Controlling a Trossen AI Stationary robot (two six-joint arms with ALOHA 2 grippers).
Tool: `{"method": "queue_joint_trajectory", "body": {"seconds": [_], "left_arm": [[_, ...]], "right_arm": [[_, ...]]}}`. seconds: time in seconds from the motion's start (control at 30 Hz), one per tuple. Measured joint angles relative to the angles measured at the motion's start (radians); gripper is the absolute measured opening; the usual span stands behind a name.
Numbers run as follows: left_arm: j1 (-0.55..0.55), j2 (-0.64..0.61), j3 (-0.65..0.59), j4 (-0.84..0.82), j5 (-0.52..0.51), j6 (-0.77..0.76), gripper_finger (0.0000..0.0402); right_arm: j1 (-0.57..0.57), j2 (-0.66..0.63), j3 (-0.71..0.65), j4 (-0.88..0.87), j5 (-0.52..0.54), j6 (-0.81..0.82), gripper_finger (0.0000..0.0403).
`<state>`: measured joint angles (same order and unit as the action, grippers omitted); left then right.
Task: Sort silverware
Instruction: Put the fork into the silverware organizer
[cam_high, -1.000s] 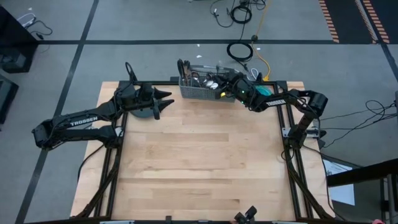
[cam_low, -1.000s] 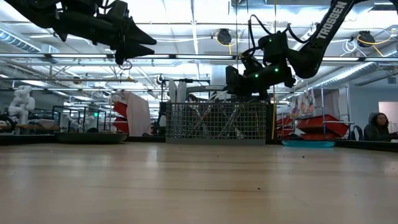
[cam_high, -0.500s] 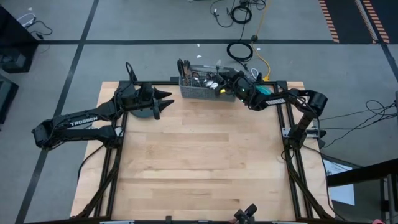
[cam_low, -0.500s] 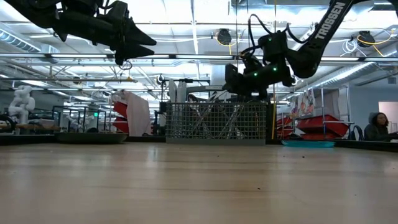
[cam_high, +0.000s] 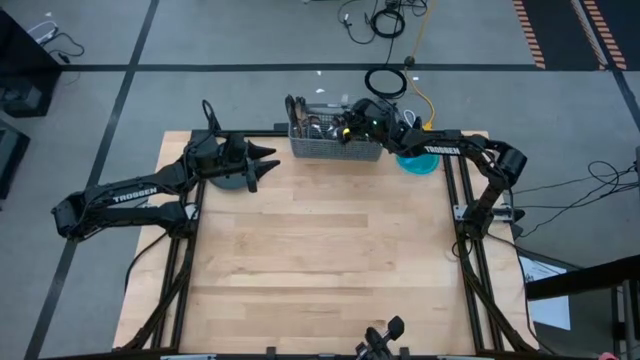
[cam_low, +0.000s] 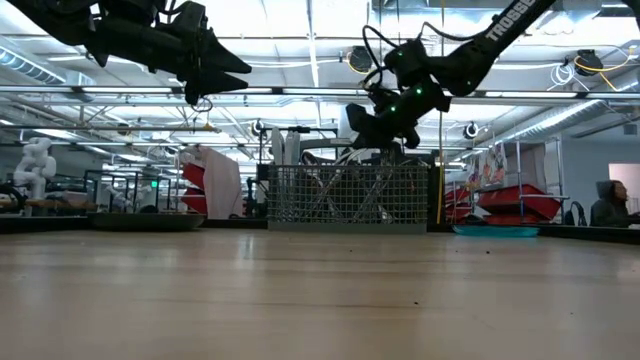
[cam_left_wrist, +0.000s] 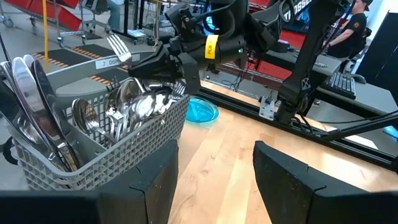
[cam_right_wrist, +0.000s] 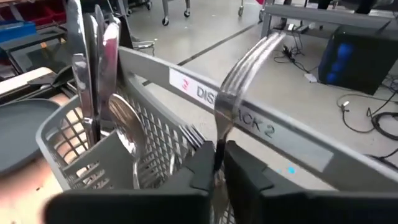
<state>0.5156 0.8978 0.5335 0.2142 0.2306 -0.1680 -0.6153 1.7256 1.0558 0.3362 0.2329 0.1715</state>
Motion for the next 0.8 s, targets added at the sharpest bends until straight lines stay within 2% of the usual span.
{"method": "queue_joint_trajectory", "body": {"seconds": [0.07,0.23,0.47,0.6,0.73,0.8], "left_arm": [[0.000,0.000,0.000,0.000,0.000,0.000,0.0208],[0.000,0.000,0.000,0.000,0.000,0.000,0.0208],[0.000,0.000,0.000,0.000,-0.001,0.000,0.0208],[0.000,0.000,0.000,0.000,-0.001,0.002,0.0208],[0.000,0.000,0.000,0.000,-0.002,0.025,0.0208],[0.000,0.000,0.000,0.000,-0.010,0.027,0.0208]], "right_arm": [[0.005,0.000,0.009,-0.002,0.001,-0.004,0.0011],[0.024,-0.003,0.016,0.010,0.021,-0.033,0.0002],[0.064,-0.011,0.018,0.102,0.135,-0.123,0.0001],[0.089,-0.011,0.018,0.105,0.255,-0.162,0.0001],[0.099,-0.011,0.018,0.099,0.277,-0.166,0.0001],[0.105,-0.011,0.011,0.109,0.320,-0.171,0.0000]]}}
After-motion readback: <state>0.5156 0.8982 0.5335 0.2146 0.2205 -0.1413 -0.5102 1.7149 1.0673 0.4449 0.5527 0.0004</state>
